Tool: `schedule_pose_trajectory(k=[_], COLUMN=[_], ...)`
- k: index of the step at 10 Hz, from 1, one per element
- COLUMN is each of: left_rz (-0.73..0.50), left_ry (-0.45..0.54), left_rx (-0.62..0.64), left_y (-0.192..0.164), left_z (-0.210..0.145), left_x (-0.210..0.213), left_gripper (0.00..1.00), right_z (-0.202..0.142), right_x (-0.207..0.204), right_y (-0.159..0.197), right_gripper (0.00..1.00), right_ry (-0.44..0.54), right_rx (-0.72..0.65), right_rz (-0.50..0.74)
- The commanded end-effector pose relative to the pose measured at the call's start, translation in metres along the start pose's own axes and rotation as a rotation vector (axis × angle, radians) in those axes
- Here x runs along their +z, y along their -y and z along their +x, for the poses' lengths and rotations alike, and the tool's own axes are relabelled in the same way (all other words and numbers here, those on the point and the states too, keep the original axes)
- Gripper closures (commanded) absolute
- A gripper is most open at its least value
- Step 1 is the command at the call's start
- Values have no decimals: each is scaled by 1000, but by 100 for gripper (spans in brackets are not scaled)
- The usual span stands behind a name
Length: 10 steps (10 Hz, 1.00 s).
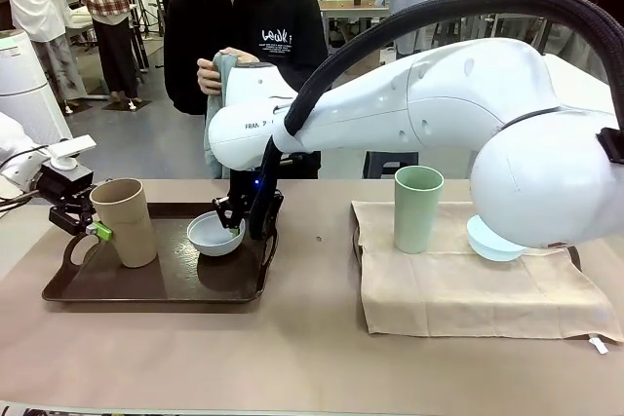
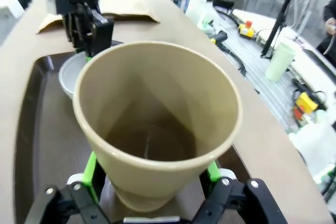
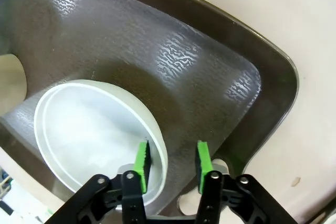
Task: Set up a tray with a mat and arrange the tableware.
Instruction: Pick up the Picnic Bowl and Reusable plastic cup from the Handle tray in front of the human's position and hold them in the air.
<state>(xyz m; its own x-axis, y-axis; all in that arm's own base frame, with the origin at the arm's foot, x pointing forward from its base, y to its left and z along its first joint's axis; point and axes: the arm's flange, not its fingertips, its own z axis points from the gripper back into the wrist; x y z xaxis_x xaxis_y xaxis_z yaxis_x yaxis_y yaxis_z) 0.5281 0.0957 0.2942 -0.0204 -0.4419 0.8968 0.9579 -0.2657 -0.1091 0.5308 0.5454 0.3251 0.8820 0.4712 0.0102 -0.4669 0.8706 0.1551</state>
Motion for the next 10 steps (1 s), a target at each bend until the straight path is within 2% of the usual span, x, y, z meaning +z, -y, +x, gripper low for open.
schedule_pose_trajectory(k=[1, 4, 10], left_rz=[-43, -104, -106], left_ry=[27, 50, 44], left_rx=[-30, -40, -62], left_y=[-6, -15, -19], left_z=[-5, -14, -20], left_x=[-5, -18, -20], left_gripper=[100, 100, 100], right_z=[-1, 0, 3], right_x=[-2, 0, 4], right_y=[2, 2, 4], right_gripper=[100, 100, 100], right_ry=[16, 21, 17], right_rx=[8, 2, 2], right_rz=[13, 10, 13])
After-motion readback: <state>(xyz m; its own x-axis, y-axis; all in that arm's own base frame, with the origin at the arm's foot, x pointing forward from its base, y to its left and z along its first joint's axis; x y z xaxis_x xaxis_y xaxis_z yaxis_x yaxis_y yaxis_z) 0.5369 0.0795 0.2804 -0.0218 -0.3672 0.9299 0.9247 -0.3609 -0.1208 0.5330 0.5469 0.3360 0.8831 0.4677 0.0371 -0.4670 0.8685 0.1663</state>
